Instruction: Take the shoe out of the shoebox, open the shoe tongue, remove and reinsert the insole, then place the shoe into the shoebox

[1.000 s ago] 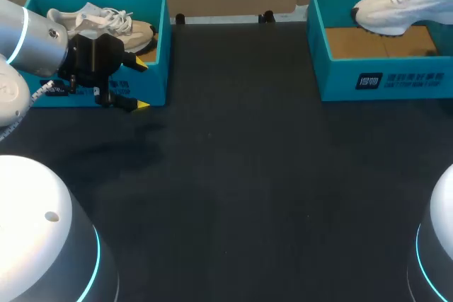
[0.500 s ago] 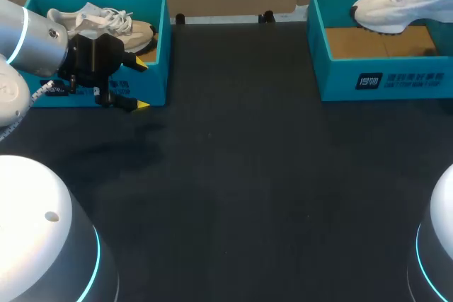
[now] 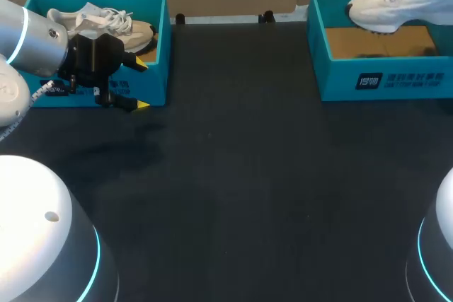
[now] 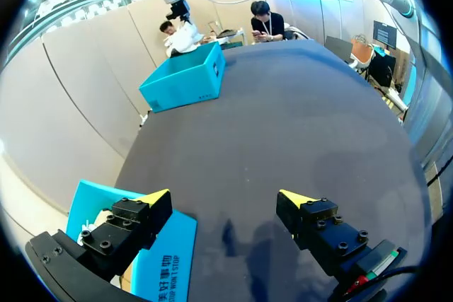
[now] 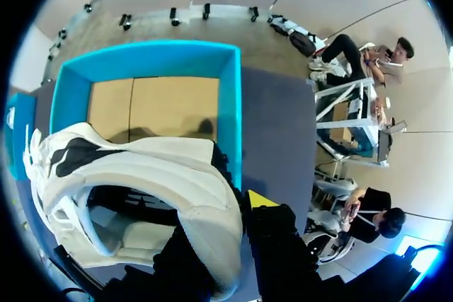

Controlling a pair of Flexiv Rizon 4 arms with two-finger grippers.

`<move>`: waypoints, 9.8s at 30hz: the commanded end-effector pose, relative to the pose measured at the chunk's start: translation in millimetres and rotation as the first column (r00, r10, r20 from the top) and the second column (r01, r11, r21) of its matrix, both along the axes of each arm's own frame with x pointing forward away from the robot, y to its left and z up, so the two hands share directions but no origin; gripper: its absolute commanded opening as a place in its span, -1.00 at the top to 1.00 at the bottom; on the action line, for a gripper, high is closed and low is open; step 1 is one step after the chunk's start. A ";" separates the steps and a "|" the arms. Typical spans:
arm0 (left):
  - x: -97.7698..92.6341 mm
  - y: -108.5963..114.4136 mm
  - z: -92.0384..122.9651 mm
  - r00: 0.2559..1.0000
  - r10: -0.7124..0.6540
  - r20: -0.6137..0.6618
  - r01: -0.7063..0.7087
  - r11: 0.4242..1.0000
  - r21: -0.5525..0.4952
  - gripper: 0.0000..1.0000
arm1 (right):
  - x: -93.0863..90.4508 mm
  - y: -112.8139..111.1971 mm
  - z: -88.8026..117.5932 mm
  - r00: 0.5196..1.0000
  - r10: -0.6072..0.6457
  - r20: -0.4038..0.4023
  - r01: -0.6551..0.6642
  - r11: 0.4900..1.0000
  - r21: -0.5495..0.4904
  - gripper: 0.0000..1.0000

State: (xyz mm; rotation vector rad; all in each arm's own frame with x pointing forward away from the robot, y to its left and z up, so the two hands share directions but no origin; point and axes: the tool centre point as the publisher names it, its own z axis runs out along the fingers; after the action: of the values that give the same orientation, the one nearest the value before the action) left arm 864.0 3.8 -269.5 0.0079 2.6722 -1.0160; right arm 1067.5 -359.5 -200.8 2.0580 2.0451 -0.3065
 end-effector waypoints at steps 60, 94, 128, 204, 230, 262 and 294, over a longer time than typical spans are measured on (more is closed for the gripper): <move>-0.6 0.1 0.7 1.000 0.000 -0.001 0.000 1.000 0.003 -1.00 | -5.5 5.3 -108.3 0.997 -0.070 0.017 0.071 0.994 -0.081 1.00; -0.6 0.1 0.7 1.000 0.000 -0.001 0.000 1.000 0.003 -1.00 | -44.5 -0.7 -139.8 0.998 -0.065 0.010 0.066 0.993 -0.097 1.00; -0.6 0.1 0.7 1.000 0.000 -0.001 0.000 1.000 0.003 -1.00 | -38.1 9.7 -165.6 0.994 -0.108 0.011 0.109 0.993 -0.049 1.00; -0.6 0.1 0.7 1.000 0.000 -0.001 0.000 1.000 0.003 -1.00 | -127.2 135.3 -19.1 0.975 -0.089 0.201 0.090 0.996 0.004 -0.43; 64.5 61.9 16.6 0.839 -0.524 0.146 0.475 0.837 0.270 -1.00 | -132.7 142.7 -15.5 0.978 -0.094 0.187 0.091 0.996 0.026 -1.00; 120.2 109.4 34.3 0.713 -0.701 0.018 0.574 0.598 0.560 -1.00 | -132.7 142.7 -15.5 0.978 -0.094 0.187 0.091 0.996 0.026 -1.00; 214.1 205.3 28.4 0.192 -0.970 -0.151 0.581 -0.012 0.814 -1.00 | -132.7 142.7 -15.5 0.978 -0.094 0.187 0.091 0.996 0.026 -1.00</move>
State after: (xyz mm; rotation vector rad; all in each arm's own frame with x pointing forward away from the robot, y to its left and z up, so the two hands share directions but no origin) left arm 1074.9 205.5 -237.4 2.0113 2.1265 0.1682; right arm 935.0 -216.4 -216.1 2.1084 1.8516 -0.1054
